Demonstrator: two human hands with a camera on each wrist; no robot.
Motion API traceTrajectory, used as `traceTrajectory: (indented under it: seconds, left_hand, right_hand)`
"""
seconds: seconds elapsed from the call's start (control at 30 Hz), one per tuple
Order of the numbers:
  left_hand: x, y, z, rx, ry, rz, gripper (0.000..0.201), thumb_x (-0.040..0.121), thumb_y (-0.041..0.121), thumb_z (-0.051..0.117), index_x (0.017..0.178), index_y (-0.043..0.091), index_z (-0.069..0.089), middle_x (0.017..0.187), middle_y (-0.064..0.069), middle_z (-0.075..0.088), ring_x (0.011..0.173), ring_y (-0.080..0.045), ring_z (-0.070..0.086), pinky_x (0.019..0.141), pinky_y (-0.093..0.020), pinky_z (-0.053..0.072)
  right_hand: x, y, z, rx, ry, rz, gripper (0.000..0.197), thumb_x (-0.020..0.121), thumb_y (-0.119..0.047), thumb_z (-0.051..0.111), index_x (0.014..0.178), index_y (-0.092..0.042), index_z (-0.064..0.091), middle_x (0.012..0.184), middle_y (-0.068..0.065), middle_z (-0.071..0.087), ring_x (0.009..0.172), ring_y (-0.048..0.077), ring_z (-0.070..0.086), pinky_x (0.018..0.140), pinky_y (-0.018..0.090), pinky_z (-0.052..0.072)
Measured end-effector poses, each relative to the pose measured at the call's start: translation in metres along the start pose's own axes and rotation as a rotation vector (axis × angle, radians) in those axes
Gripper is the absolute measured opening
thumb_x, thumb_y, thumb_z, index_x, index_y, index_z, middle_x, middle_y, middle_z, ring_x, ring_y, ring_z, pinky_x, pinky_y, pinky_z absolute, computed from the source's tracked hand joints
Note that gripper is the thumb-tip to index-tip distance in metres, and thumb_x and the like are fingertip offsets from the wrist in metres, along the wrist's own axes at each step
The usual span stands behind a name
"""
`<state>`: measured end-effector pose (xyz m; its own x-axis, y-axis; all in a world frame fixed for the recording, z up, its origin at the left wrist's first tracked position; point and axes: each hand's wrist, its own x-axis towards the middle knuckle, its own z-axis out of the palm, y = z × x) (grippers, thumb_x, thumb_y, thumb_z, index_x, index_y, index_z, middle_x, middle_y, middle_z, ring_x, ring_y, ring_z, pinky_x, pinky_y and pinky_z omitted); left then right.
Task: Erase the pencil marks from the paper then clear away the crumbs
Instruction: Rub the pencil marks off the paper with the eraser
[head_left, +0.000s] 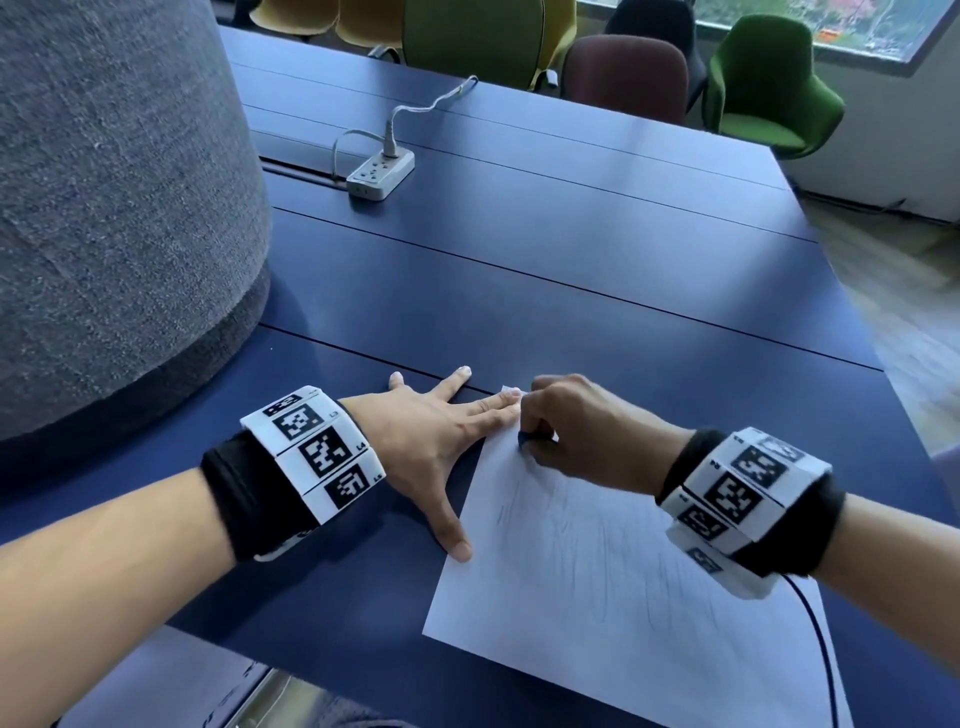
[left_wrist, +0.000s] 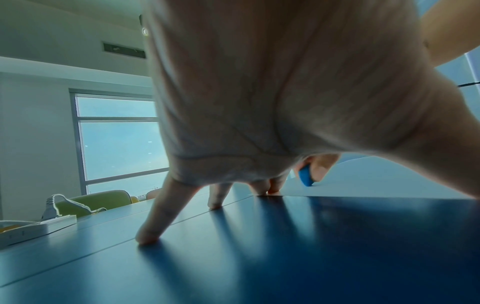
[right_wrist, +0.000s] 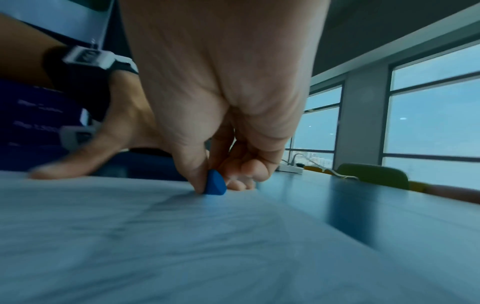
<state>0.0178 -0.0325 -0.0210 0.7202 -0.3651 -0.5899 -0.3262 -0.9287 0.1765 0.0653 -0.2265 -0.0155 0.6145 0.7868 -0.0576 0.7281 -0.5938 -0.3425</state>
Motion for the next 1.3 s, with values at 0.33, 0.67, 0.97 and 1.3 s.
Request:
traceTrajectory:
  seconds: [0.33,0.67,0.97,1.3]
  left_hand:
    - [-0.001,0.000,0.000,-0.018,-0.001,0.016,0.142,0.050,0.077,0.078,0.146,0.050,-0.023,0.149,0.038,-0.029,0.143,-0.019,-0.033,0.103,-0.079,-0.002]
    - [-0.001,0.001,-0.001,-0.014,-0.001,0.013,0.142,0.051,0.077,0.077,0.149,0.047,-0.021,0.150,0.036,-0.029,0.144,-0.019,-0.033,0.104,-0.079,-0.002]
    - [0.000,0.000,0.001,-0.019,-0.004,0.002,0.144,0.050,0.078,0.077,0.150,0.044,-0.022,0.149,0.037,-0.031,0.143,-0.019,-0.033,0.103,-0.079,-0.003]
    - [-0.001,0.001,-0.001,0.003,-0.009,0.002,0.143,0.052,0.078,0.076,0.147,0.046,-0.025,0.149,0.036,-0.031,0.144,-0.020,-0.032,0.104,-0.080,-0.001]
  right_hand:
    - [0.002,-0.009,0.005,0.060,-0.040,-0.077,0.011,0.079,-0.005,0.060,0.070,0.000,0.060,0.078,0.008,0.060,0.069,0.026,0.055,0.088,0.033,0.049]
    - [0.001,-0.012,0.005,0.046,-0.051,-0.071,0.014,0.077,-0.009,0.059,0.066,-0.003,0.056,0.077,0.009,0.060,0.068,0.028,0.056,0.082,0.042,0.052]
    - [0.013,0.005,-0.012,0.006,-0.038,0.016,0.009,0.076,-0.011,0.062,0.072,-0.003,0.062,0.076,0.009,0.060,0.067,0.025,0.055,0.067,0.043,0.051]
    - [0.016,0.001,-0.012,-0.019,-0.075,0.005,0.008,0.075,-0.012,0.063,0.071,-0.005,0.064,0.071,0.006,0.062,0.063,0.022,0.054,0.062,0.034,0.048]
